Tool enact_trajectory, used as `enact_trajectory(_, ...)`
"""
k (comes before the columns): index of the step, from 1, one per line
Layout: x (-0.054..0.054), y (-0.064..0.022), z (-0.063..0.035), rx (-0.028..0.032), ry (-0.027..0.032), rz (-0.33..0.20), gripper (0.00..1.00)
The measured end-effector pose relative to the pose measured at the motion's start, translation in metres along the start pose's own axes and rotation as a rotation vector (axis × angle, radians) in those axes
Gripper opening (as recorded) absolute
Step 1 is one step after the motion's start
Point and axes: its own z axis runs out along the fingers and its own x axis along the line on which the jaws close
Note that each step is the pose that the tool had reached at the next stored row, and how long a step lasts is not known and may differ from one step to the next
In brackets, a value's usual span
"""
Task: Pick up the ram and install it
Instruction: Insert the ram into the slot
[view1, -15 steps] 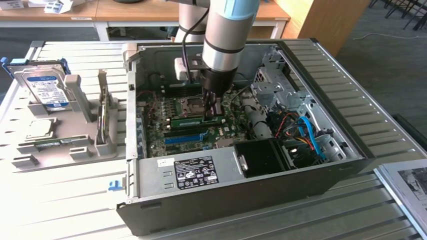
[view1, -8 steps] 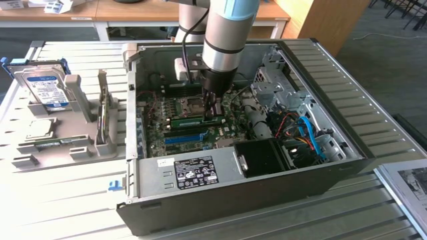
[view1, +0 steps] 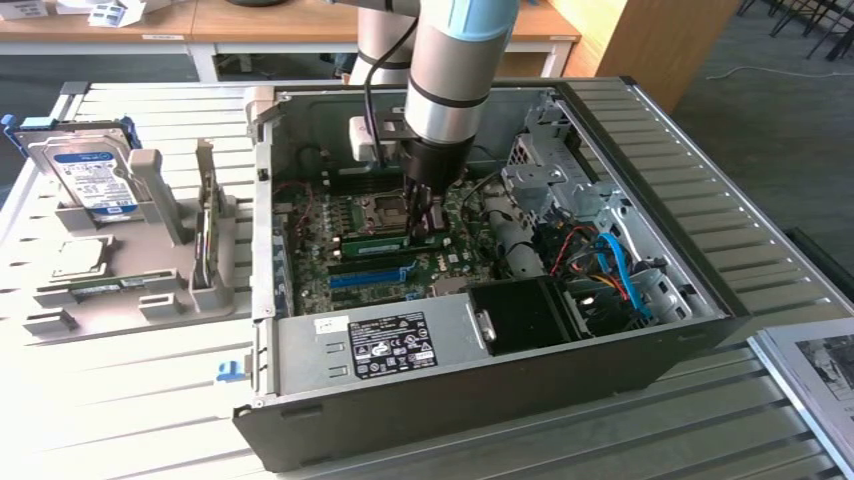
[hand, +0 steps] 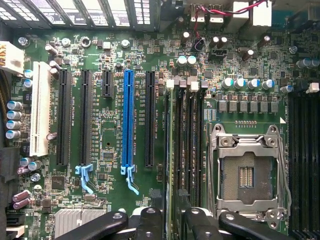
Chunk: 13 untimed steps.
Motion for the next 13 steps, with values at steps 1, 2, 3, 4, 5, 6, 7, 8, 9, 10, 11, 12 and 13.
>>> enact_trajectory(1,0.0,0.0,0.0,0.0,0.0,0.0,0.25)
enact_trajectory(2,0.0,0.0,0.0,0.0,0.0,0.0,0.25)
enact_trajectory(3,0.0,0.0,0.0,0.0,0.0,0.0,0.25)
enact_trajectory(4,0.0,0.0,0.0,0.0,0.0,0.0,0.25)
enact_trajectory(5,0.0,0.0,0.0,0.0,0.0,0.0,0.25)
enact_trajectory(6,0.0,0.0,0.0,0.0,0.0,0.0,0.25)
enact_trajectory(7,0.0,0.0,0.0,0.0,0.0,0.0,0.25)
enact_trajectory(8,0.0,0.0,0.0,0.0,0.0,0.0,0.25)
enact_trajectory(9,0.0,0.0,0.0,0.0,0.0,0.0,0.25)
enact_trajectory(10,0.0,0.0,0.0,0.0001,0.0,0.0,0.25)
enact_trajectory(11,0.0,0.0,0.0,0.0,0.0,0.0,0.25)
enact_trajectory(12,0.0,0.0,0.0,0.0,0.0,0.0,0.25)
enact_trajectory(13,0.0,0.0,-0.0004,0.0,0.0001,0.0,0.25)
